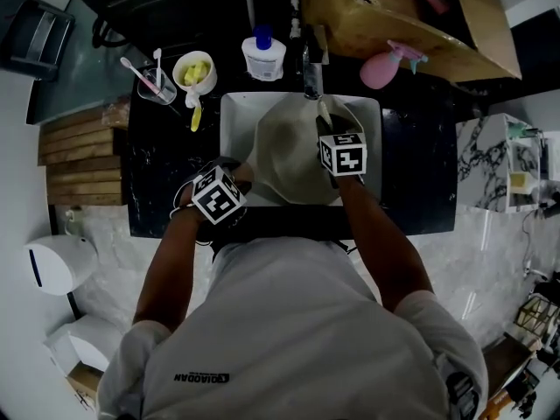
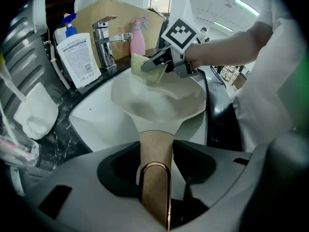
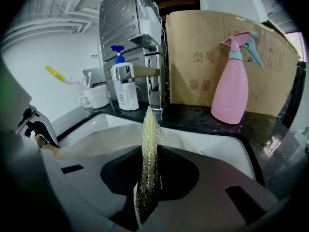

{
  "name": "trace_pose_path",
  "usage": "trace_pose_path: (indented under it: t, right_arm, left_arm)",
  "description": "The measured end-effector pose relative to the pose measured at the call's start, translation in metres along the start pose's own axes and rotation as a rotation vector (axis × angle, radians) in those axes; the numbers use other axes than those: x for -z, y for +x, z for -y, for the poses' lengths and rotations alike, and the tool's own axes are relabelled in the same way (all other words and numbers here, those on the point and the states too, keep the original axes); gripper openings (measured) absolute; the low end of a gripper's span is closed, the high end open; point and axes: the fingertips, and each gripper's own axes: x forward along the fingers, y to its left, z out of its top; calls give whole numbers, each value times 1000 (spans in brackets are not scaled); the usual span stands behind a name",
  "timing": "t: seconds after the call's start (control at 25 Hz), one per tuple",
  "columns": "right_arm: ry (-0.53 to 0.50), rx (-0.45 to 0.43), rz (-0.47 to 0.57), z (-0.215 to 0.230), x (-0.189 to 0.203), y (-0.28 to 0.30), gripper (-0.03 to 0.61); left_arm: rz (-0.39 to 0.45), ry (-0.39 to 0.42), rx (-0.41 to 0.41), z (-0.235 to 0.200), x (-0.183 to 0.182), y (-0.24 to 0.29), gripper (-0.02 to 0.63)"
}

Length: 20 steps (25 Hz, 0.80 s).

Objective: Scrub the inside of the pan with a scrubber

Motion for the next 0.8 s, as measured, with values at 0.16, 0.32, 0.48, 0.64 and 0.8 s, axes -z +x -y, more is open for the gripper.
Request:
trace_pose_path:
  t: [0.16,0.32,0.48,0.64,0.8]
  right_arm:
    - [-6,16,-31,-3,3,22,80]
    - [-27,-21,-50,-20,2,40,83]
    - [-54,-50,-62,-30,0,55,87]
    - [-76,-89,-71,-39,-1,67,92]
    - [-114,-140,-88,-53,2,77,92]
  left_arm:
    - [11,-7,5,-1,0,0,218]
    - [11,-9,13,-1,3,0,218]
    - [8,-12,19,-1,2,1,216]
    - [6,-10,17,-2,2,1,216]
    - [2,-8,12,-3,3,2,218]
